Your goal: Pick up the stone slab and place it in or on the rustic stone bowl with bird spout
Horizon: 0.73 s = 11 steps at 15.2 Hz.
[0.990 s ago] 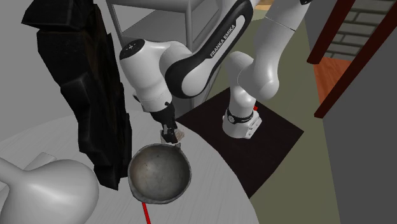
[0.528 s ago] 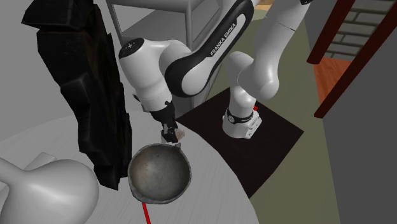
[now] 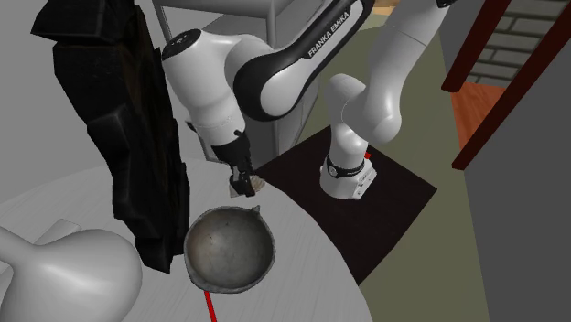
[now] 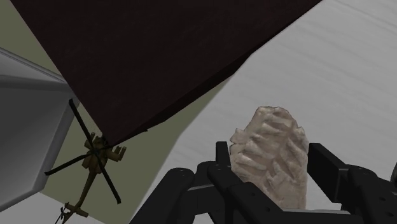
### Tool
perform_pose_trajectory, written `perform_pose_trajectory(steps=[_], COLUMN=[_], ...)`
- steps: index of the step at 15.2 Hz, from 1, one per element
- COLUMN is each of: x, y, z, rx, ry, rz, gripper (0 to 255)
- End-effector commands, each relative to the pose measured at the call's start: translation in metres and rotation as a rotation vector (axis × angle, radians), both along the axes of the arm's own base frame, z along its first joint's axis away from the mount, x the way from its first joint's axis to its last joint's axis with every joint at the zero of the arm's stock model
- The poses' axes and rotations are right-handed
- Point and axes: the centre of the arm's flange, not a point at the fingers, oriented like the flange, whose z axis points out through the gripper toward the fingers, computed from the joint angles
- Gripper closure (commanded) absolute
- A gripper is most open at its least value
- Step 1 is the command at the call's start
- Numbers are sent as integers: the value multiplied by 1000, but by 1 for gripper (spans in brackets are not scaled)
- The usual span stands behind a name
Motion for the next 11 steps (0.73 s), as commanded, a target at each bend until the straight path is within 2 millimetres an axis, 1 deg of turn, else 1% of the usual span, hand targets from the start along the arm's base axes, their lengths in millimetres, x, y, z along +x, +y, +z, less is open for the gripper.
perform_pose_trajectory(steps=[1, 11], x=[0, 0], y=[0, 0], z=[11, 64], rx=[0, 0], ry=[0, 0], rz=[0, 0], gripper=[255, 255])
